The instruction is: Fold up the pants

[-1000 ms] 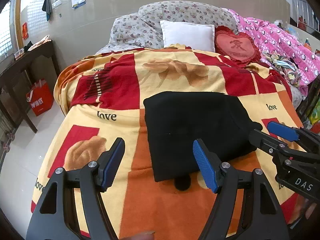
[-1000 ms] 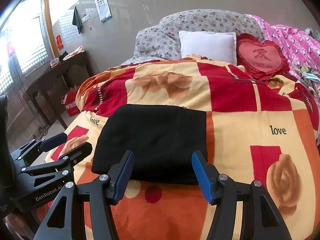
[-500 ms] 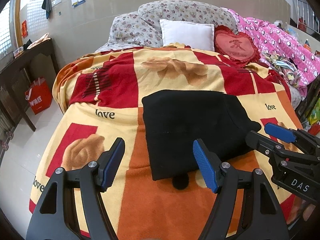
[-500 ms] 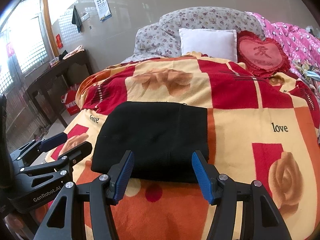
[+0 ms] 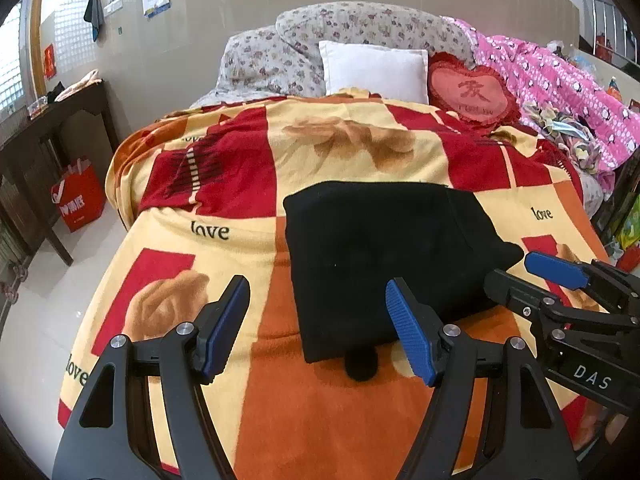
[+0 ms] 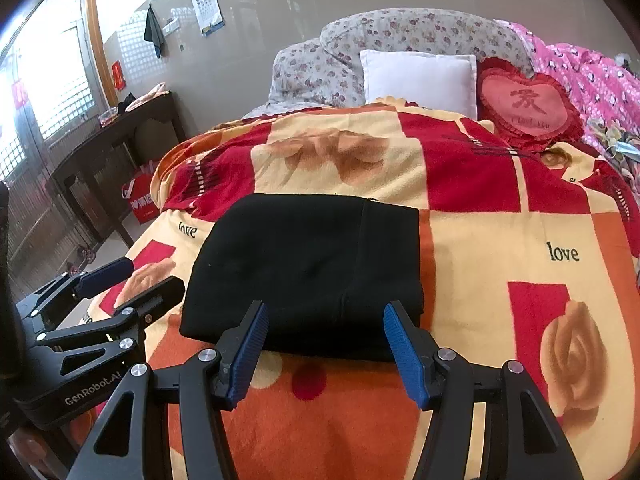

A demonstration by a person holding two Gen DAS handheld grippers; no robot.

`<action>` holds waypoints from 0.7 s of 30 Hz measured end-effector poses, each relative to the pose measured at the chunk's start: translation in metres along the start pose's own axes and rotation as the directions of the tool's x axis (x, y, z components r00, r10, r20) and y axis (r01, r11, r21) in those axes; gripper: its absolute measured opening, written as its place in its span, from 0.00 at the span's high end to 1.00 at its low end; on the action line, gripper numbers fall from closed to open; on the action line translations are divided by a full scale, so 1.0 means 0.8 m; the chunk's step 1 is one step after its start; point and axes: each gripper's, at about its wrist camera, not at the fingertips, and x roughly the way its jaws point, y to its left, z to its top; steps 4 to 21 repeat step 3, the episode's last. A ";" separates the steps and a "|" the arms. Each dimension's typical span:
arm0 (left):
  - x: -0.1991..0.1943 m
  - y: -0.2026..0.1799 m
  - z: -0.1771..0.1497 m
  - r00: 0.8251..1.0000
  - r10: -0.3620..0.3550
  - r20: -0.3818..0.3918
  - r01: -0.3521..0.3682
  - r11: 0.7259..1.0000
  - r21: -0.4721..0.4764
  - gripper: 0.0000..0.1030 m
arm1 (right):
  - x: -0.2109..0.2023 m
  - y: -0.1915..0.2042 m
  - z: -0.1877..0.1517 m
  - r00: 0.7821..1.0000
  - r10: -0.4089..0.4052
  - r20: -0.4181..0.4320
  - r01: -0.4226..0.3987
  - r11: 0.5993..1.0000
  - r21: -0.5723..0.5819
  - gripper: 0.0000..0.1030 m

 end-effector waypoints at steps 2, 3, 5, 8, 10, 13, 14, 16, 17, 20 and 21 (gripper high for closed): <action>0.000 0.000 0.000 1.000 0.004 0.011 -0.004 1.000 0.003 0.31 | 0.001 -0.002 0.000 1.000 0.000 -0.002 0.000 1.000 0.003 0.43; -0.001 -0.001 0.000 1.000 0.006 0.012 -0.006 1.000 0.006 0.31 | 0.001 -0.003 0.000 1.000 0.000 -0.003 0.000 1.000 0.006 0.43; -0.001 -0.001 0.000 1.000 0.006 0.012 -0.006 1.000 0.006 0.31 | 0.001 -0.003 0.000 1.000 0.000 -0.003 0.000 1.000 0.006 0.43; -0.001 -0.001 0.000 1.000 0.006 0.012 -0.006 1.000 0.006 0.31 | 0.001 -0.003 0.000 1.000 0.000 -0.003 0.000 1.000 0.006 0.43; -0.001 -0.001 0.000 1.000 0.006 0.012 -0.006 1.000 0.006 0.31 | 0.001 -0.003 0.000 1.000 0.000 -0.003 0.000 1.000 0.006 0.43; -0.001 -0.001 0.000 1.000 0.006 0.012 -0.006 1.000 0.006 0.31 | 0.001 -0.003 0.000 1.000 0.000 -0.003 0.000 1.000 0.006 0.43; -0.001 -0.001 0.000 1.000 0.006 0.012 -0.006 1.000 0.006 0.31 | 0.001 -0.003 0.000 1.000 0.000 -0.003 0.000 1.000 0.006 0.43; -0.001 -0.001 0.000 1.000 0.006 0.012 -0.006 1.000 0.006 0.31 | 0.001 -0.003 0.000 1.000 0.000 -0.003 0.000 1.000 0.006 0.43; -0.001 -0.001 0.000 1.000 0.006 0.012 -0.006 1.000 0.006 0.31 | 0.001 -0.003 0.000 1.000 0.000 -0.003 0.000 1.000 0.006 0.43; -0.001 -0.001 0.000 1.000 0.006 0.012 -0.006 1.000 0.006 0.31 | 0.001 -0.003 0.000 1.000 0.000 -0.003 0.000 1.000 0.006 0.43; -0.001 -0.001 0.000 1.000 0.006 0.012 -0.006 1.000 0.006 0.31 | 0.001 -0.003 0.000 1.000 0.000 -0.003 0.000 1.000 0.006 0.43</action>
